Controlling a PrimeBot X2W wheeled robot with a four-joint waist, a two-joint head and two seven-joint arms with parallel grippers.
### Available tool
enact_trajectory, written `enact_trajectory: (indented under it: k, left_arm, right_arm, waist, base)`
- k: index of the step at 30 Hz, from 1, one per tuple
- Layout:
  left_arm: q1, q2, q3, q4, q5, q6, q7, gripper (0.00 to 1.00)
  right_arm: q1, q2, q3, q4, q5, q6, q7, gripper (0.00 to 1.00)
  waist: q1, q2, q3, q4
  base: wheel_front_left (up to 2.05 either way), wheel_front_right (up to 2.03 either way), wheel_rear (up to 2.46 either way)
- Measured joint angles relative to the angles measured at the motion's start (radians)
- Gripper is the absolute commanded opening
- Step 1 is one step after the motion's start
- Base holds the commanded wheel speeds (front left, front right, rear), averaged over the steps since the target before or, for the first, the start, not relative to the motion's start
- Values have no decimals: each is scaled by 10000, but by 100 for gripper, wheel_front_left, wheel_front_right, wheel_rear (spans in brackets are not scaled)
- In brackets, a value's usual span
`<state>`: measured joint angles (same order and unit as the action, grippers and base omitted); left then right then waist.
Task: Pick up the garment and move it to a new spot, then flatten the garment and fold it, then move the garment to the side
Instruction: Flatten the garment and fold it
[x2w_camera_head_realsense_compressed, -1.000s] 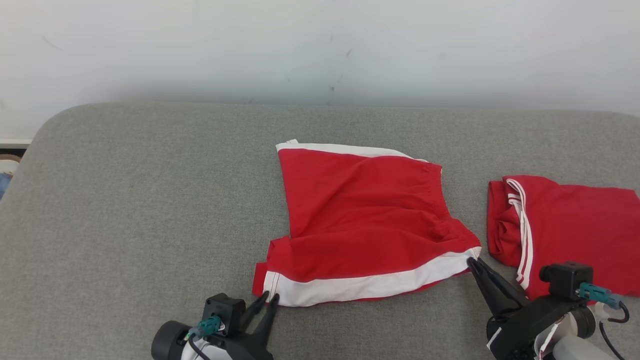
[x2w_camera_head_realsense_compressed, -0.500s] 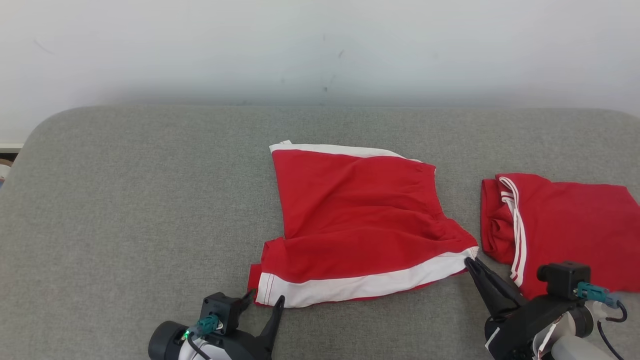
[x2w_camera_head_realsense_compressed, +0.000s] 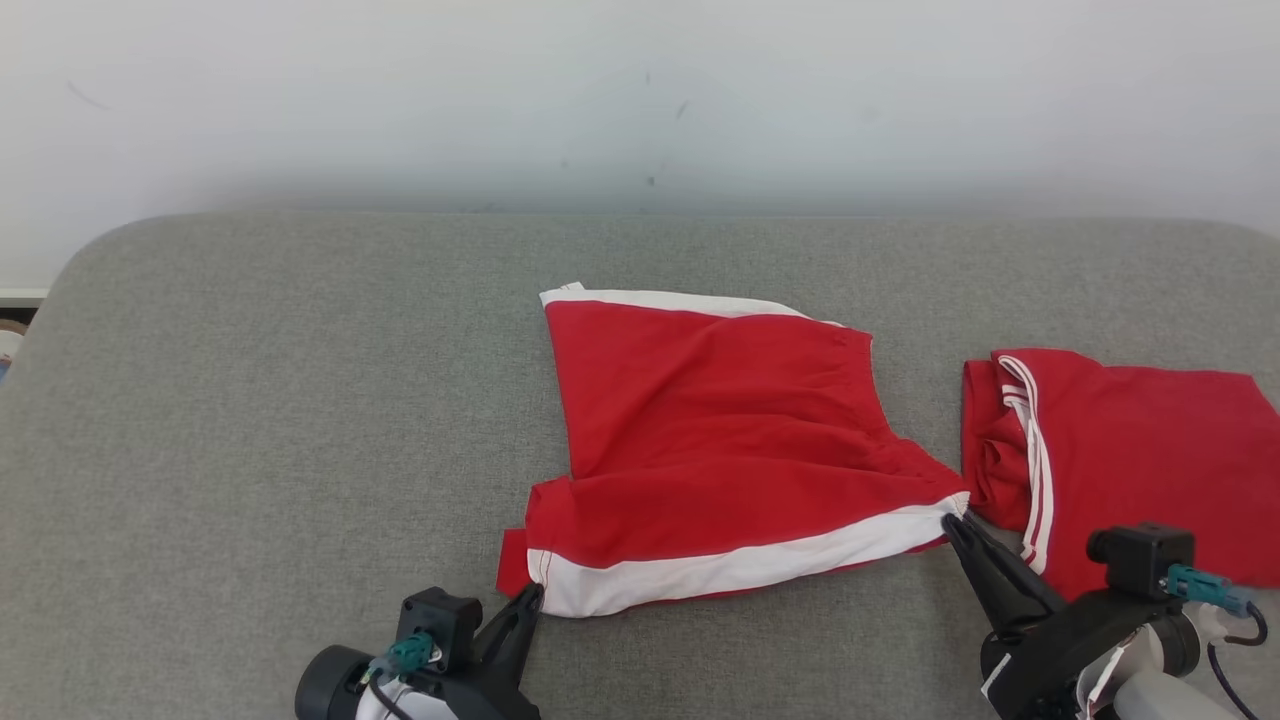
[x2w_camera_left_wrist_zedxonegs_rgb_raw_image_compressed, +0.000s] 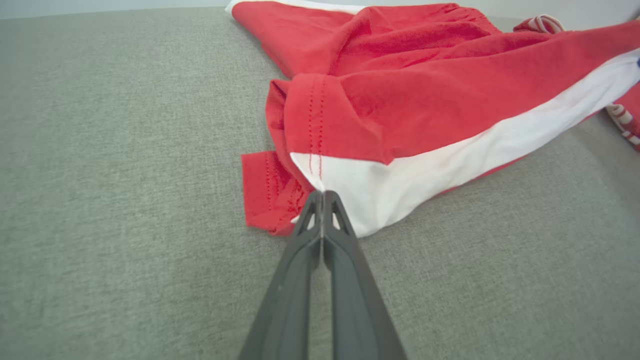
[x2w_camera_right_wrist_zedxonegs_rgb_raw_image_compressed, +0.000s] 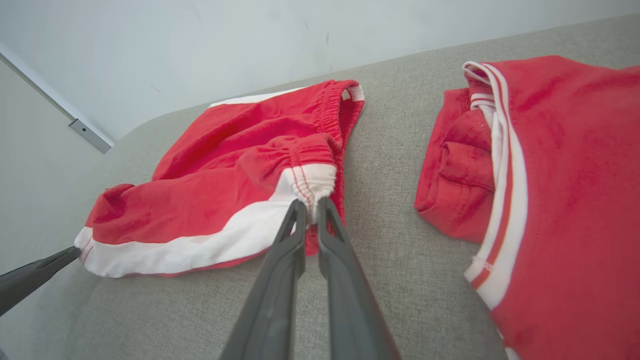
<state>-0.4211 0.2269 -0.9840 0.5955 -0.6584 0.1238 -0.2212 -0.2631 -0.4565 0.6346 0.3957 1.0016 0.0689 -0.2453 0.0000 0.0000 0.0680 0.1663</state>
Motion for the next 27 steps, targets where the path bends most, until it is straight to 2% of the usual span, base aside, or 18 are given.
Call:
enact_trajectory:
  k: [11,16,21,24,27]
  left_arm:
    - [420,495,915,-1388,543,0,-186,0]
    - [480,702,1103,-2029,391,-13,-186,0]
    - [16,706,1870,-2161,-1172,-984,61,0]
    - [-1074,920,2257,-1862,-1455,-1413,581,0]
    - [-2590,855,3193,-1306,-2583,-1831,1191,0]
  right_arm:
    - [101,-88,-305,42,46,-77,-10,0]
    - [72,-150,-215,-73,38,-77,58,0]
    - [-792,-69,151,-157,-33,-33,802,0]
    - [-2120,209,96,-23,61,25,1436,0]
    - [-3838,698,-84,554,416,25,2245,0]
  waist:
    - [0,0,-293,218]
    - [-1,0,-332,234]
    - [-1,0,-103,190]
    - [0,0,157,124]
    - [1,1,490,32]
  base:
    - [0,0,0]
    - [0,0,0]
    - [0,0,0]
    - [0,0,0]
    - [0,0,0]
